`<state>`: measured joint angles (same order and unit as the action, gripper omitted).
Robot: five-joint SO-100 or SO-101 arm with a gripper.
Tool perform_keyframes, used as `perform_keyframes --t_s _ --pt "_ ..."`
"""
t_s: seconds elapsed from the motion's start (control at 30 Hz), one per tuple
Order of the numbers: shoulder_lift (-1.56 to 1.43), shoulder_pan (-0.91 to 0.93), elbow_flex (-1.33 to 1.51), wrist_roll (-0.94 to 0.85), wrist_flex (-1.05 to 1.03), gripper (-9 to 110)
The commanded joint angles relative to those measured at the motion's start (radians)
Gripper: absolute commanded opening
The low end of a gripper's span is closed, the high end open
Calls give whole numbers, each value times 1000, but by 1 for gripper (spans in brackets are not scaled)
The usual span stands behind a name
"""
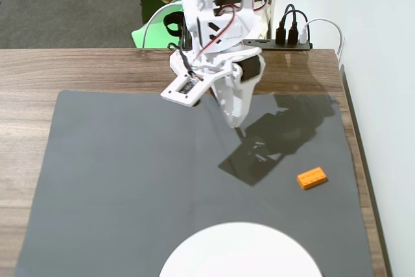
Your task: Grasp a lego block and put it on the plate.
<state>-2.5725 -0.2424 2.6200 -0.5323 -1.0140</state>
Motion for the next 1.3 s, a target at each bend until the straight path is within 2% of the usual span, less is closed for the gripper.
perform_keyframes --t_s 0.0,0.13,0.43,0.87,1.27 --pt "34 -29 -74 -3 -15 1" --pt "61 -72 -127 52 -44 1" --pt "193 -210 -276 314 -97 1" --pt "364 -298 -403 601 -98 1" --pt "500 -273 -491 641 -118 1"
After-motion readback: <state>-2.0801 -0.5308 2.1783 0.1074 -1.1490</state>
